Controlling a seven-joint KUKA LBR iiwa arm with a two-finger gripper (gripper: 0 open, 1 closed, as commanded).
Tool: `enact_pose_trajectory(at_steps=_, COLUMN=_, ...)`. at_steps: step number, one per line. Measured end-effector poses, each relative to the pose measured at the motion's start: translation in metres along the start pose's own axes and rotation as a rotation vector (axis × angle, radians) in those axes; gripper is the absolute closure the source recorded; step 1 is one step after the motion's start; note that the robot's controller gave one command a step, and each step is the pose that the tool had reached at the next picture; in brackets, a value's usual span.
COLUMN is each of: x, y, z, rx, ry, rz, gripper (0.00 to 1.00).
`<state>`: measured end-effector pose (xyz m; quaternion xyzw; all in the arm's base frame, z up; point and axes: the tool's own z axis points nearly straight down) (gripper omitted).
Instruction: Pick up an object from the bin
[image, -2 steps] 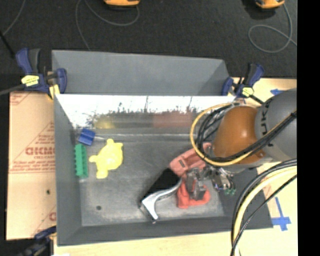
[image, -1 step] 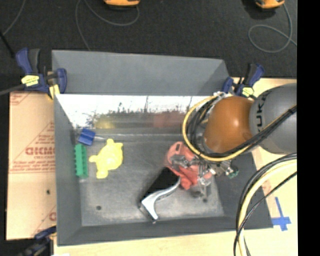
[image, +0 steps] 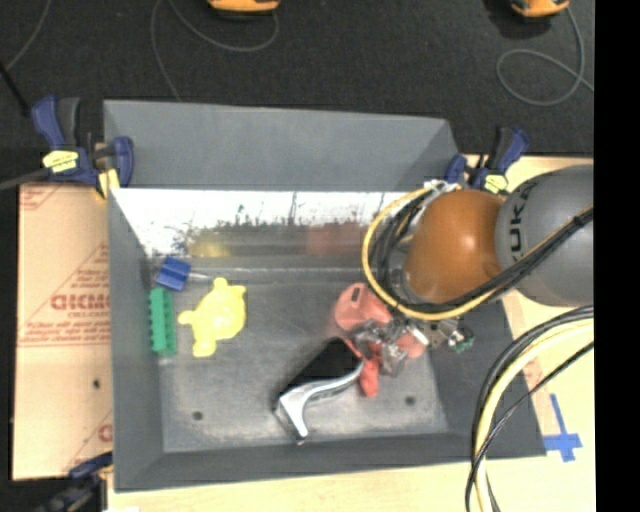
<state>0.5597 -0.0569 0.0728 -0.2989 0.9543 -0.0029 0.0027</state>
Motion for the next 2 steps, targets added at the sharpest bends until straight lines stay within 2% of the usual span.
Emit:
enact_pose_trajectory(at_steps=1, x=0.0, y=0.0, z=0.0, rx=0.0, ry=0.0, rz=0.0, gripper=1.0)
enact_pose_trajectory(at_steps=2, x=0.001, y=0.002, z=-0.192, rx=0.005, ry=-0.005, rz=0.004, gripper=1.0)
